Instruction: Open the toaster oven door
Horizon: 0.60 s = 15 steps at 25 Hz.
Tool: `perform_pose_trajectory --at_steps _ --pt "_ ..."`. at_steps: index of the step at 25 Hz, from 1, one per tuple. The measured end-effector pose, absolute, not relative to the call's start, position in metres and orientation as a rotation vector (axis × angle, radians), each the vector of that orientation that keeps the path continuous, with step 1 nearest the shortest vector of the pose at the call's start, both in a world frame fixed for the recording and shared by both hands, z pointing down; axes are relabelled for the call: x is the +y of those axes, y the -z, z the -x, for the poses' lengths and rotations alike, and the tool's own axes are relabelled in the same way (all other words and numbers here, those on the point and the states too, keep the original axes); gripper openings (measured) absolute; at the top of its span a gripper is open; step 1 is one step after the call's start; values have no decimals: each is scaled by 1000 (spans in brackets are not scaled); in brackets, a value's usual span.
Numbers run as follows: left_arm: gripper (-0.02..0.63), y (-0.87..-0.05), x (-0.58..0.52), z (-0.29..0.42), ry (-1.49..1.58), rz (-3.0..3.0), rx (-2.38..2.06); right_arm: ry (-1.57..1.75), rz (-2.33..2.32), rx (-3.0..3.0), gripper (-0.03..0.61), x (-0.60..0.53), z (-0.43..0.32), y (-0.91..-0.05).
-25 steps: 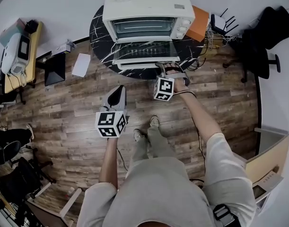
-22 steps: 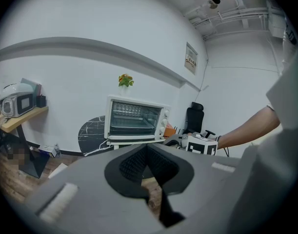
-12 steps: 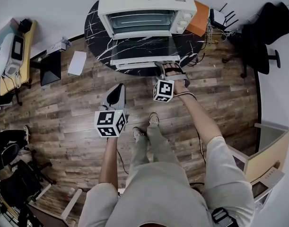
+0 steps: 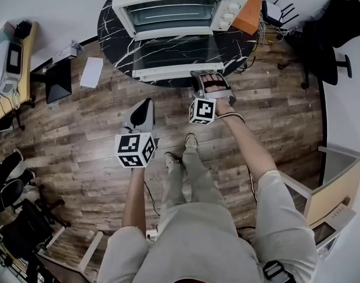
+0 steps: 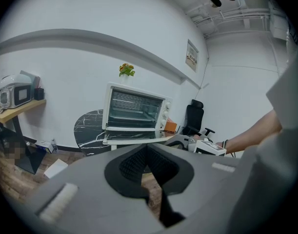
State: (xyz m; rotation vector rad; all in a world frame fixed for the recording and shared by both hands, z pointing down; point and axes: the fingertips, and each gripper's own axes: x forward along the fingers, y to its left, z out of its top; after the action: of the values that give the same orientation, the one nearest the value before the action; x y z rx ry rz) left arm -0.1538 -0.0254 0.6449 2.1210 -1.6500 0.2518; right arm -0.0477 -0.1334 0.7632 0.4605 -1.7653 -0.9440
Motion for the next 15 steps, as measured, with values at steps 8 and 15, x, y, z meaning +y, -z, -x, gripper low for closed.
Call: perform_pose_trajectory --at_steps 8,15 --pt "11 -663 -34 146 -260 -2149 -1626 1000 -510 -1746 78 -131 47 -779" --pt "11 -686 -31 144 -272 -2144 -1608 1042 -541 -1732 78 -128 46 -794"
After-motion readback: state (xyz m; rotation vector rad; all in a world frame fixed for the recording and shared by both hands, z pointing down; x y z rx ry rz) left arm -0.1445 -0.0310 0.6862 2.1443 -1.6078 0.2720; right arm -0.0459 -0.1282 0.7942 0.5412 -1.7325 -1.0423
